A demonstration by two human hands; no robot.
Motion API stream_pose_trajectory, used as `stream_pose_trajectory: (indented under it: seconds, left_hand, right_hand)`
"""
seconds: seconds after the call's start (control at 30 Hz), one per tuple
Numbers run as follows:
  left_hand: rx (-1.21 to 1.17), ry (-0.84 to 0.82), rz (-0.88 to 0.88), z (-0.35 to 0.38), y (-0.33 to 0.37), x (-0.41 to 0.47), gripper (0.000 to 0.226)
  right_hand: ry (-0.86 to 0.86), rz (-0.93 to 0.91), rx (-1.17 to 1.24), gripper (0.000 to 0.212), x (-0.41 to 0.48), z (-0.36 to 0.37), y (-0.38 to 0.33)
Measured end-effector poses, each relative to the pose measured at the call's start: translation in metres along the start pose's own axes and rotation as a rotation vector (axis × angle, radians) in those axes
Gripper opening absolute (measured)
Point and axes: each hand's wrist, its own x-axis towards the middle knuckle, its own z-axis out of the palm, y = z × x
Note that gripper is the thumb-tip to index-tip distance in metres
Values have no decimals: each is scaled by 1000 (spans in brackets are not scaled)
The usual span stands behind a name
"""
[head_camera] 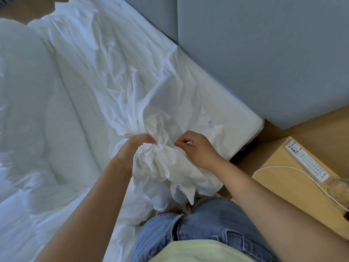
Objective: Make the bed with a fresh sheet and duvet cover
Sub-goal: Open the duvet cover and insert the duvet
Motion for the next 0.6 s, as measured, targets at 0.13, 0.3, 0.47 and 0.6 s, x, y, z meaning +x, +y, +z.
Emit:
stream_pose_trajectory:
  seconds: [0.13,0.3,0.47,0.6]
  left_hand:
    - [-62,-181,-44,-6,-3,-4,8]
    - [62,-137,-96,-9,-10,-3,7]
    - [-95,-180,-79,-17,-9,4,66]
    - [-210,-272,-66,-5,-7,1,16]
  right_hand:
    - [343,-142,1,18,6,-20,-16]
    - [309,-247,-51,18,22,-44,-56]
    - [250,-211,-309,53,19,-18,-52]
    - [438,-209,-91,60,-27,30,-35]
